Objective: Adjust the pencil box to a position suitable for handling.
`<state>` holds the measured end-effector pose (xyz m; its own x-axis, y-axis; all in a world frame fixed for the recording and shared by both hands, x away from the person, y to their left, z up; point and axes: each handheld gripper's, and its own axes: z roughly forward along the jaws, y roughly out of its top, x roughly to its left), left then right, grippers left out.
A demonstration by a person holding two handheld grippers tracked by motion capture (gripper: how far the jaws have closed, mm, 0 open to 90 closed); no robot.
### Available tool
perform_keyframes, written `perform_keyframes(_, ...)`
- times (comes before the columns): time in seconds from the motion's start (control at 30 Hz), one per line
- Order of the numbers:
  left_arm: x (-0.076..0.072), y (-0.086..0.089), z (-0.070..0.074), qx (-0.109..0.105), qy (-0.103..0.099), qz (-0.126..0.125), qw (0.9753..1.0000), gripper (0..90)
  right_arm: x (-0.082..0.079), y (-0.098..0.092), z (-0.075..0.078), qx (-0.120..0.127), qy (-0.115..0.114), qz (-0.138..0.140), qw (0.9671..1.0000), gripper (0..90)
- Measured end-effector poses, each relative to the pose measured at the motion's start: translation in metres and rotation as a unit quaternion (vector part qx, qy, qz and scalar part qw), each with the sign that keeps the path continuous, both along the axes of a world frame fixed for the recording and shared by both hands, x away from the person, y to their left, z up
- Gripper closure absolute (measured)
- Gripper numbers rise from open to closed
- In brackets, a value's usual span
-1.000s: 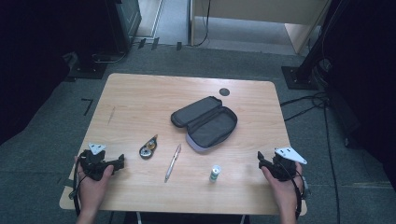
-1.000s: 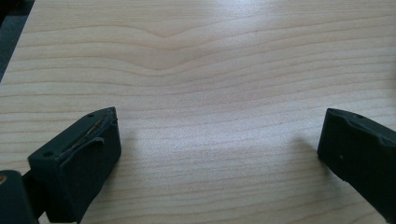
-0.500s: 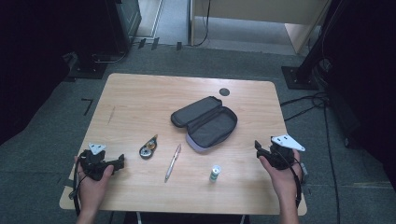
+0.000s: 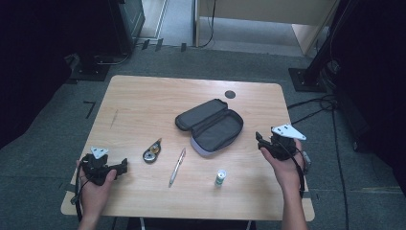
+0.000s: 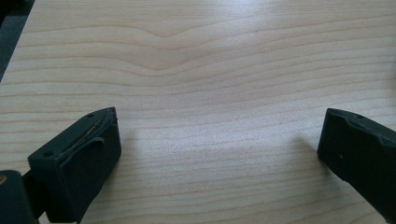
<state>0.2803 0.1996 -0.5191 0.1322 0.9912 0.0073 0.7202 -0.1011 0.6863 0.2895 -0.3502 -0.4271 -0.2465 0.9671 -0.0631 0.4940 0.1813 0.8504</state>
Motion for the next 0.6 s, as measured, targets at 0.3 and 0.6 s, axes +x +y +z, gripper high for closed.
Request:
perform_keyframes(0.3, 0.0, 0.0, 0.0, 0.001, 0.001, -0.001, 1.0, 0.0, 0.018, 0.01, 0.003, -0.004, 0.005, 0.016, 0.9999, 40.0)
perform_keyframes(0.6, 0.0, 0.0, 0.0, 0.001, 0.001, -0.001, 1.0, 0.0, 0.044, 0.016, 0.002, 0.0, 0.018, 0.03, 0.9994, 46.9)
